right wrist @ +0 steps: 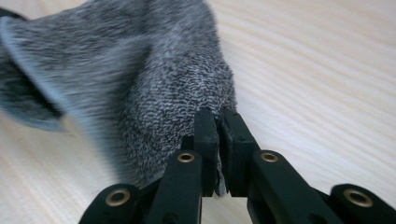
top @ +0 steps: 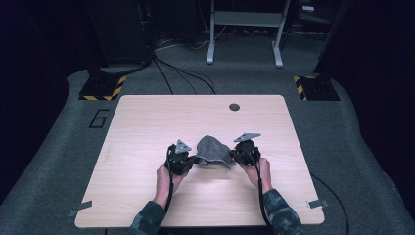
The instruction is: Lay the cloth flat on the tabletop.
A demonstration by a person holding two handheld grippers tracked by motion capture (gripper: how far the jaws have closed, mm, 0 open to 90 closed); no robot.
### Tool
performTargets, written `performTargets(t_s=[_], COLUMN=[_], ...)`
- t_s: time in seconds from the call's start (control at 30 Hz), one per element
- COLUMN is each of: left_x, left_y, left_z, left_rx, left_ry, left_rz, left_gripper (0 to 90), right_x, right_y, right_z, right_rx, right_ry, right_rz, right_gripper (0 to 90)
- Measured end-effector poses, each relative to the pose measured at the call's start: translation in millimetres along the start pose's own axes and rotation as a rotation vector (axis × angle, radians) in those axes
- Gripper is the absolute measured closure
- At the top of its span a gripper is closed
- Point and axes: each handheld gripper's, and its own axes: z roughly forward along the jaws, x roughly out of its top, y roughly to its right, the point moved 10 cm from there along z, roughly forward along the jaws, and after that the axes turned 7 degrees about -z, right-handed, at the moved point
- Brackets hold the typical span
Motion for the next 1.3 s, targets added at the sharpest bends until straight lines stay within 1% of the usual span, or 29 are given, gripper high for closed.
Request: performTargets(t_s=[0.03,0.07,0.1,0.13,0.17,0.2,0.27,0.3,0.33,0.4,0.43,0.47,0.5,0.53,0.57,0.6,0.63,0.67,0.77,0.8,0.87,0.9,0.93,0.97,1.0,1.03,1.1,1.23,1.3], left_x=[0.2,1.2,2.2,2.2,2.3,2.3,1.3,1.0,0.6,-0.4,-0.6,-0.7,-1.4,-1.4,-2.1,-2.1,-1.5,-1.3,-1.1,-1.0,-0.6,-0.5,-0.1,0.0,0.0,-0.5,0.0,-0.8,-1.4], left_y=[-2.2,-3.3,-3.8,-3.8,-3.7,-2.9,-1.9,-1.6,-1.4,-2.0,-2.1,-2.4,-2.1,-2.1,-2.9,-2.9,-2.9,-3.3,-5.5,-6.0,-7.4,-8.1,-8.3,-8.4,-8.4,-10.0,-13.1,-18.5,-19.9], left_z=[-1.6,-2.4,-3.1,-3.1,-3.3,-3.1,-2.3,-1.5,-0.6,0.2,0.4,0.7,1.3,1.3,1.0,1.0,1.3,1.0,-0.1,0.2,0.9,1.6,2.3,4.0,4.0,3.9,4.3,3.2,3.0], left_rx=[0.003,0.003,0.005,0.005,0.007,0.007,0.003,0.002,0.002,0.001,-0.001,0.005,0.002,0.002,0.008,0.008,0.013,0.014,0.017,0.015,0.012,0.014,0.020,0.020,0.020,0.022,0.022,0.027,0.029], left_ry=[-0.003,0.005,0.006,0.006,0.004,0.006,-0.001,-0.003,-0.003,-0.014,-0.017,-0.017,-0.025,-0.025,-0.035,-0.035,-0.029,-0.031,-0.031,-0.029,-0.029,-0.035,-0.039,-0.042,-0.042,-0.049,-0.042,-0.052,-0.059], left_rz=[0.000,-0.005,-0.012,-0.012,-0.009,-0.014,-0.014,-0.021,-0.027,-0.030,-0.031,-0.034,-0.033,-0.033,-0.015,-0.015,-0.019,-0.016,-0.015,-0.020,-0.022,-0.014,-0.007,0.000,0.000,0.004,-0.014,-0.013,-0.019], left_gripper=[88.6,88.5,88.5,88.3,88.0,88.0,85.9,81.9,78.6,72.9,72.3,71.8,71.2,72.9,75.5,77.7,77.7,79.8,84.8,85.8,86.6,86.7,86.7,86.5,86.1,85.7,85.0,79.9,78.4], right_x=[0.3,1.2,3.2,3.2,6.8,6.8,5.9,3.6,0.2,-6.3,-12.4,-15.1,-22.8,-22.8,-27.0,-27.0,-30.1,-32.3,-27.3,-25.1,-20.9,-15.8,-15.8,-10.8,-10.8,-3.4,-0.5,15.8,18.7], right_y=[4.7,10.4,10.4,10.4,2.9,2.9,-10.4,-18.5,-26.0,-38.7,-45.0,-48.5,-53.5,-53.5,-54.5,-54.5,-52.6,-51.9,-45.2,-42.9,-38.2,-32.5,-32.5,-28.4,-28.4,-24.7,-22.4,-16.8,-16.8], right_z=[-2.4,-9.2,-14.6,-14.6,-27.3,-27.3,-35.5,-36.9,-37.0,-33.8,-30.1,-25.1,-16.2,-16.2,-6.2,-6.2,-2.2,0.1,-0.8,-3.9,-9.3,-13.1,-13.1,-17.8,-17.8,-23.0,-26.2,-41.1,-43.3], right_rx=[-0.011,-0.041,-0.040,-0.040,-0.029,-0.029,-0.014,-0.003,0.007,0.019,0.024,0.004,-0.013,-0.013,-0.054,-0.054,-0.071,-0.091,-0.111,-0.102,-0.098,-0.079,-0.079,-0.066,-0.066,-0.067,-0.056,-0.061,-0.059], right_ry=[0.008,0.016,0.037,0.037,0.073,0.073,0.087,0.080,0.072,0.058,0.032,0.029,-0.004,-0.004,-0.025,-0.025,-0.054,-0.068,-0.035,-0.023,-0.006,0.022,0.022,0.041,0.041,0.075,0.085,0.147,0.156], right_rz=[0.002,0.016,0.004,0.004,-0.006,-0.006,-0.040,-0.060,-0.091,-0.119,-0.157,-0.167,-0.210,-0.210,-0.254,-0.254,-0.266,-0.248,-0.244,-0.247,-0.219,-0.214,-0.214,-0.174,-0.174,-0.129,-0.137,-0.118,-0.118], right_gripper=[83.2,74.2,70.1,70.1,61.6,61.6,54.0,50.5,45.8,34.6,30.2,25.0,19.6,19.6,29.0,29.0,36.1,42.5,62.2,68.3,78.1,84.2,84.2,87.4,87.4,87.9,87.9,88.3,88.4])
